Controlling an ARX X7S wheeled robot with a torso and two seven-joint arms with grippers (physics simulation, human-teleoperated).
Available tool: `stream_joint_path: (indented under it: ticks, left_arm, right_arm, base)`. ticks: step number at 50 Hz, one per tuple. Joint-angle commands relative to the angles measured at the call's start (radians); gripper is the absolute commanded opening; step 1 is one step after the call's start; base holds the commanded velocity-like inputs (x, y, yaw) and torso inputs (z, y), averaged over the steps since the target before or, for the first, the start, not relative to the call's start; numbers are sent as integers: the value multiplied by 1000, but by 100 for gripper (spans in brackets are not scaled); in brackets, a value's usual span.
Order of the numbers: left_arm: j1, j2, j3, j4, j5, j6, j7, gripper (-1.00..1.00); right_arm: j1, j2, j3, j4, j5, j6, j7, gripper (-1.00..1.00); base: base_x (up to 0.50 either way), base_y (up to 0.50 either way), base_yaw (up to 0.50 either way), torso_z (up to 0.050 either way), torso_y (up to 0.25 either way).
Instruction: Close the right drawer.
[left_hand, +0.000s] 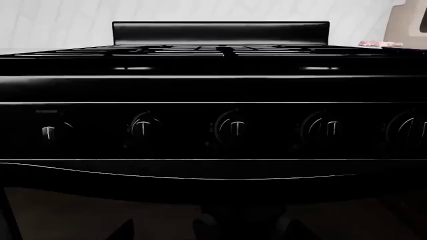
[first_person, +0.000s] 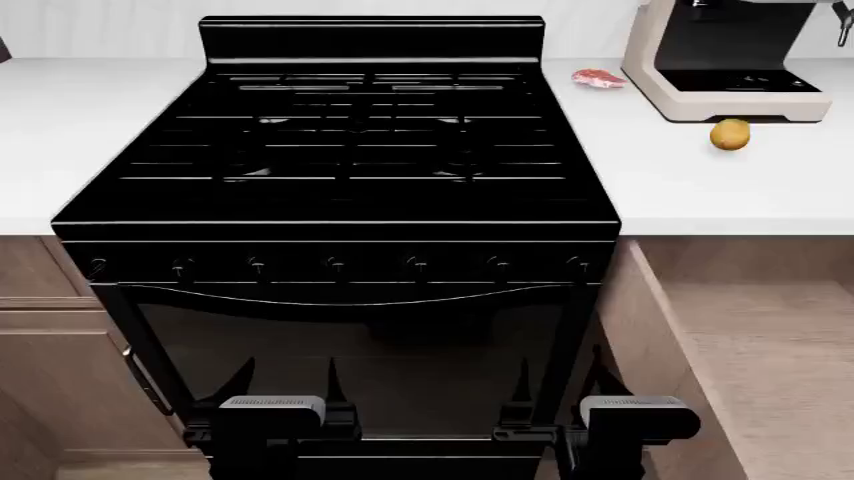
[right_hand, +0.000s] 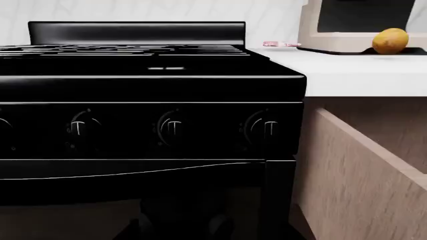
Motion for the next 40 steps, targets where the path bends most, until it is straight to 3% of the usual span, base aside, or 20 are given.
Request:
stream_joint_path:
  ticks: [1, 19, 28, 40]
  left_arm:
    - [2, -14, 26, 31, 2, -17, -32, 100]
    - [25, -70, 87, 174, -37, -110, -79, 100]
    - [17, -104, 93, 447, -54, -285, -85, 100]
    - [-128, -137, 72, 681, -99, -572, -92, 100]
  right_arm:
    - [0, 16, -12, -12, 16, 20, 27, 100]
    - [19, 63, -74, -55, 34, 89, 71, 100]
    - [33, 90, -104, -344, 6, 298, 95, 100]
    - [149, 122, -117, -600, 13, 571, 87, 100]
  base:
    - [0, 0, 0, 0, 0]
    - [0, 0, 0, 0, 0]
    - [0, 0, 0, 0, 0]
    - [0, 0, 0, 0, 0]
